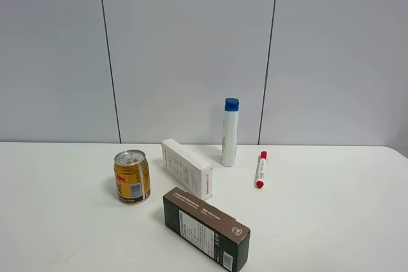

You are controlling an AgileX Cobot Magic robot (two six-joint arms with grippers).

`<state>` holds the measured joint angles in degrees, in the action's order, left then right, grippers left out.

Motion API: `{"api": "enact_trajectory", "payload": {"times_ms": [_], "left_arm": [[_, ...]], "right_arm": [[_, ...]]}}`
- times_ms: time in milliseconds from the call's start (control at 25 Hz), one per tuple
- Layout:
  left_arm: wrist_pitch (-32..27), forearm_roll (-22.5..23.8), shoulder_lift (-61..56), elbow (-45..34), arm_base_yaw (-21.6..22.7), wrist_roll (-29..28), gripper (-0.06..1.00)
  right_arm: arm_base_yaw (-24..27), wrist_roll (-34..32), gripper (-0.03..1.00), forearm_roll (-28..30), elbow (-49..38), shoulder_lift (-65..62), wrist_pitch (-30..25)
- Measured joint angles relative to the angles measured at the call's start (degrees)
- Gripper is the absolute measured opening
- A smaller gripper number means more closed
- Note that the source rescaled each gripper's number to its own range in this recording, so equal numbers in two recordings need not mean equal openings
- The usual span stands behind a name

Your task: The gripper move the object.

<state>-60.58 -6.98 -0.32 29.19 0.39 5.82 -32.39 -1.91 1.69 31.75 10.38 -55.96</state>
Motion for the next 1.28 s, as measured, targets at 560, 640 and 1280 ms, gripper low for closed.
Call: {"api": "enact_trajectory", "payload": {"times_ms": [560, 640, 1280], "left_arm": [[0.0, 0.0, 0.0, 0.0, 0.0, 0.0, 1.0], [0.0, 0.0, 0.0, 0.0, 0.0, 0.0, 1.0], [0.0, 0.0, 0.0, 0.0, 0.0, 0.0, 1.0]], "right_arm": [[0.0, 0.0, 1.0, 1.7, -3.0, -6.5, -4.29], [0.19, 0.0, 1.0, 1.71, -3.0, -6.79, -4.29], [34.94, 6.04, 1.0, -2.52, -3.0, -10.49, -4.29]]}}
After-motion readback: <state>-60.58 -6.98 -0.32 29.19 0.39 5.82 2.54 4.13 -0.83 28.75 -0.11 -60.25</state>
